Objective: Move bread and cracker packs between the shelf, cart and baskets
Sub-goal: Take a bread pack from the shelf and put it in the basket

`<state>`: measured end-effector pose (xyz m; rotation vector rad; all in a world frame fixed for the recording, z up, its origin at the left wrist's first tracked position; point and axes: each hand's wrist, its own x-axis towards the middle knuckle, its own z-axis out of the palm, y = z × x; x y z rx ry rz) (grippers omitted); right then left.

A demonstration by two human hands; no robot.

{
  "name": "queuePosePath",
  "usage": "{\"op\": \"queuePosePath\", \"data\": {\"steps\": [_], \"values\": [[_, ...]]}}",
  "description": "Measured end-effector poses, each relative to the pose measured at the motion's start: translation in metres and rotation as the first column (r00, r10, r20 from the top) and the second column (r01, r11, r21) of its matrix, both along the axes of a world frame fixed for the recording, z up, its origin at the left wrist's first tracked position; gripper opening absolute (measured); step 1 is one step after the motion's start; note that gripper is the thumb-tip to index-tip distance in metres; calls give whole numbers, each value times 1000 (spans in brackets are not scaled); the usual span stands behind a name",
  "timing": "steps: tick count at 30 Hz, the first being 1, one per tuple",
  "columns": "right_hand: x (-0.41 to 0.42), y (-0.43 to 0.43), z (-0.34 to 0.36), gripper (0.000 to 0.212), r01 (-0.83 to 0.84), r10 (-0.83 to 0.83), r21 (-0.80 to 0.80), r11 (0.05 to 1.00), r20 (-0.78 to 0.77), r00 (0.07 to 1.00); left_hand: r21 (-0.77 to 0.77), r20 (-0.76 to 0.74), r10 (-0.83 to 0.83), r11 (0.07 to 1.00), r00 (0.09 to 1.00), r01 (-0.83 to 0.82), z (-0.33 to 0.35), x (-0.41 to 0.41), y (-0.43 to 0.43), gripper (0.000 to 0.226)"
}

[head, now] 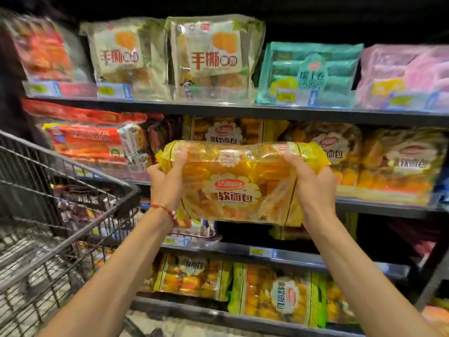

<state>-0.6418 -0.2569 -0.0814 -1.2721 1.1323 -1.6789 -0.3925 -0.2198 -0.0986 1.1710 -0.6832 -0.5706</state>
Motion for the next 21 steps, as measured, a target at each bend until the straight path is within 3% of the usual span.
{"op": "queuePosePath", "data": {"steps": [5, 10, 14, 19, 21], "values": [[8, -4, 13, 39, -45, 44, -81, 996, -12, 999, -104, 10, 0, 995, 1000, 1, 18, 5, -11, 105], [16, -10, 31, 37, -45, 49, -201, 979, 11, 999, -203, 95, 27, 979, 995, -7, 38, 14, -17, 109], [24, -29, 36, 41, -127, 126, -270, 954, -22, 992, -214, 135, 113, 973, 984, -82, 45, 21, -31, 89], [36, -56, 25, 33, -137, 127, -227, 964, -58, 990, -177, 150, 109, 981, 983, -81, 37, 35, -56, 80], [42, -66, 17, 39, -148, 139, -183, 972, -59, 988, -162, 132, 90, 984, 987, -69, 27, 39, -66, 77]]}}
